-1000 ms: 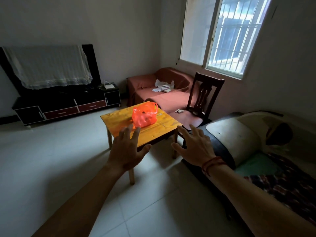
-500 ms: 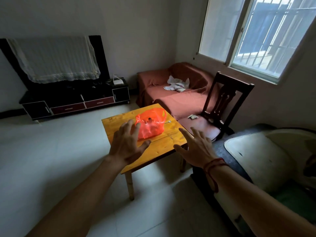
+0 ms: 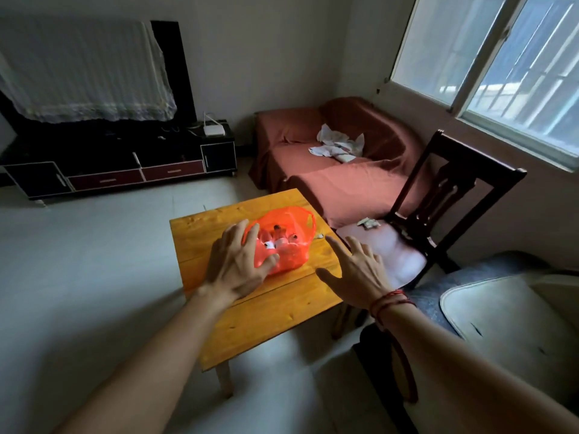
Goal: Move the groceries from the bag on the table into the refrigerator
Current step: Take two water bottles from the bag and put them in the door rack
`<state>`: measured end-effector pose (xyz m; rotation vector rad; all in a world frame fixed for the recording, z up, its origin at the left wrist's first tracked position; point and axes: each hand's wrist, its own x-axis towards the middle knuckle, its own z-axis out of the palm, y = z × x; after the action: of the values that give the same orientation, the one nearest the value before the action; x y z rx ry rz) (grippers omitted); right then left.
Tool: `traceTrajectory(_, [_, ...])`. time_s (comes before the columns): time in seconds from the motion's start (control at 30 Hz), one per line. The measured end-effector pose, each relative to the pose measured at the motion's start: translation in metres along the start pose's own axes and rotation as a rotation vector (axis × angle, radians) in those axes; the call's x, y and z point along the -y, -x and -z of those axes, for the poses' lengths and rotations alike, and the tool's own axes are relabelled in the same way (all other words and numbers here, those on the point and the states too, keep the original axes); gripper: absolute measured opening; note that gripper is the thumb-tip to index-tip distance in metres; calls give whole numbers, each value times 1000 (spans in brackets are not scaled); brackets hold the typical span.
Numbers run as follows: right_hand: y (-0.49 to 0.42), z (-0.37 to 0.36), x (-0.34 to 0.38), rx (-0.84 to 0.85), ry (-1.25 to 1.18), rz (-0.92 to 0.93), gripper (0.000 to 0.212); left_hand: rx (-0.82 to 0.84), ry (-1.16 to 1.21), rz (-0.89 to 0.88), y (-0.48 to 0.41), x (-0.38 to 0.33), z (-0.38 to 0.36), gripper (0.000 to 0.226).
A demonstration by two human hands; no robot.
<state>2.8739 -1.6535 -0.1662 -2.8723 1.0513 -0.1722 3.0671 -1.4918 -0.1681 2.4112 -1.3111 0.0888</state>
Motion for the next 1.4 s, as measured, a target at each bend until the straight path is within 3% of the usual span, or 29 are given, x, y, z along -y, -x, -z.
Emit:
traceTrajectory(0.73, [-291, -114, -65, 275, -103, 120, 79, 186, -2, 245, -223, 51, -141, 85])
traceTrajectory(1.17, [-354, -195, -52, 501, -166, 53, 77, 357, 146, 282, -273, 73, -225, 78])
traceTrajectory(1.4, [-377, -239, -37, 606, -234, -12, 75, 587, 245, 366, -288, 98, -269, 64])
